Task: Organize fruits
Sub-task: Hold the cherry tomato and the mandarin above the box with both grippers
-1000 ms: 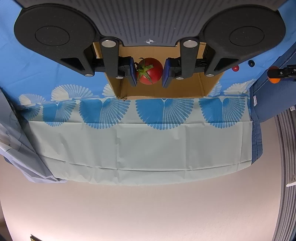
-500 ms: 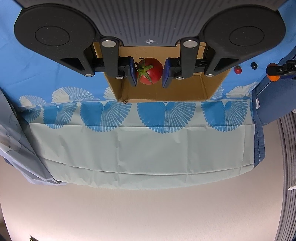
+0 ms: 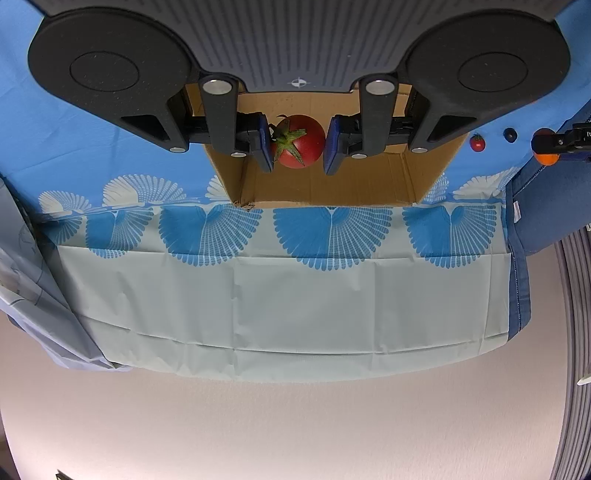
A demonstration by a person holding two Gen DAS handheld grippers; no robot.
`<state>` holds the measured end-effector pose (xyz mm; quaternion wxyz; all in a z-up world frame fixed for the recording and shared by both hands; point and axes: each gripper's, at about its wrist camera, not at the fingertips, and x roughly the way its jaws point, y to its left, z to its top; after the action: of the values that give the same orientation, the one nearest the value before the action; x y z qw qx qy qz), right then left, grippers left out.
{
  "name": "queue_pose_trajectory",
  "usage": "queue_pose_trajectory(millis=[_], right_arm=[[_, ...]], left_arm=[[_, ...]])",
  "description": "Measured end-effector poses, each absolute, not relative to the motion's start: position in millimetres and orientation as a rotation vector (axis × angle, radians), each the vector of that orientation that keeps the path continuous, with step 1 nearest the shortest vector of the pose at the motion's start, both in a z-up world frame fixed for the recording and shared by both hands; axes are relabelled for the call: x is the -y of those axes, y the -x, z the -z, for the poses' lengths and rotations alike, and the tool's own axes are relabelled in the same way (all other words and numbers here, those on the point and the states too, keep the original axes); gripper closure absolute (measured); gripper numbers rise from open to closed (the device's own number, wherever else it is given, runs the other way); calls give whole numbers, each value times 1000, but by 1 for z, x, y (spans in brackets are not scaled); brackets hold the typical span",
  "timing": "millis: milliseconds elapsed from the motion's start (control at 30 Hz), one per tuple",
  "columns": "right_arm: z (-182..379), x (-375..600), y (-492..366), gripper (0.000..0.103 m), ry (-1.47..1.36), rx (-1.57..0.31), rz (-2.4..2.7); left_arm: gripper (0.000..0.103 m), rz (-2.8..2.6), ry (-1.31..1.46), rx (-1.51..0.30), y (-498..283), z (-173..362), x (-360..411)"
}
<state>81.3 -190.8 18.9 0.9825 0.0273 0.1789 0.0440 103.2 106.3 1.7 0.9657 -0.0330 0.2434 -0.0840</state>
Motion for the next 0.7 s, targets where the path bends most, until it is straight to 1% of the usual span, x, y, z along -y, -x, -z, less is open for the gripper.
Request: queue_pose_trajectory(millis=[700], right_arm=[[-18, 189, -83, 72, -46, -362, -88]], left_arm=[[62, 179, 44, -487, -105, -1, -101]])
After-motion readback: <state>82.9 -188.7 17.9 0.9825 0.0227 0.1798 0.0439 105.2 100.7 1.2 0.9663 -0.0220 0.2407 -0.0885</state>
